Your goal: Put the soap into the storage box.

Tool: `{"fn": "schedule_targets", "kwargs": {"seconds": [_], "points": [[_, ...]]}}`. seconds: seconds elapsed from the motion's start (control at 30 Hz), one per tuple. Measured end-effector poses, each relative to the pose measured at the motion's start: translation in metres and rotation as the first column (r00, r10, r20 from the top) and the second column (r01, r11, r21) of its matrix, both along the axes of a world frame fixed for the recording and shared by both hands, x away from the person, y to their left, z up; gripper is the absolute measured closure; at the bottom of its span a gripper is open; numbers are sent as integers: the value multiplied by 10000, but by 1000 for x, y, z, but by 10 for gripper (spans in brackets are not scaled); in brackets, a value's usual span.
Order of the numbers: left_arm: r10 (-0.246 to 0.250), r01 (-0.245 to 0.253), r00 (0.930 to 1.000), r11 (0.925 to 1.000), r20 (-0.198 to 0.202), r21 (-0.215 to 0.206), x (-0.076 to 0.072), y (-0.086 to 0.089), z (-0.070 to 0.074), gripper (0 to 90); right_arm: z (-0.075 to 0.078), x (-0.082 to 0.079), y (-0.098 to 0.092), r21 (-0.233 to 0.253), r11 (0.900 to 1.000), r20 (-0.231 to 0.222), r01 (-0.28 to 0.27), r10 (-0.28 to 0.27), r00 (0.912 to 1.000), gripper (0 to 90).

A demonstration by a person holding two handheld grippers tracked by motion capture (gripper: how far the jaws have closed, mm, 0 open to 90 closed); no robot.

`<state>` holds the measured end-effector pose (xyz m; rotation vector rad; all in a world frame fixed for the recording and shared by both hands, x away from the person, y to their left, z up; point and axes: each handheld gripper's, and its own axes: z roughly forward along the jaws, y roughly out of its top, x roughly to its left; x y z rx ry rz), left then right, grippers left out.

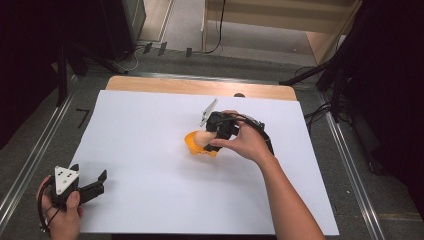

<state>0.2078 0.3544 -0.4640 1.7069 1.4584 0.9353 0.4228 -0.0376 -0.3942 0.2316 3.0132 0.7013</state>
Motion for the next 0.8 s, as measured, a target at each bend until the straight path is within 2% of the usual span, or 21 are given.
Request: {"fn": "schedule_targets", "kwargs": {"seconds": [0.17, 0.33, 0.37, 0.4, 0.47, 0.53, 0.77, 0.8], "points": [[-5, 5, 10000, 10000, 0, -1, 0, 0, 0, 133, -2, 3, 1, 14, 10000, -316, 30, -30, 9995, 326], [-2, 2, 10000, 10000, -15, 14, 0, 0, 0, 133, -2, 3, 0, -35, 9998, -380, 170, -171, 9991, 318], [3, -3, 10000, 10000, -12, 10, 0, 0, 0, 133, 1, 4, -2, 345, 9992, -469, 196, -180, 9987, 304], [4, -4, 10000, 10000, -1, 14, 0, 0, 0, 133, 3, 4, -2, 399, 9989, -511, 236, -215, 9985, 288], [6, -6, 10000, 10000, -14, 18, 0, 0, 0, 133, 4, 4, -3, 468, 9986, -459, 250, -229, 9987, 277], [-9, 9, 10000, 10000, 9, 19, 0, 0, 0, 133, 7, 4, -7, 445, 9983, -220, 386, -376, 9991, 272], [13, -13, 10000, 10000, -8, 18, 0, 0, 0, 133, 8, -1, -21, 580, 9935, -189, 984, -975, 9951, 224], [17, -17, 10000, 10000, 6, 22, 0, 0, 0, 133, 8, -2, -24, 759, 9922, -132, 991, -984, 9951, 225]]}}
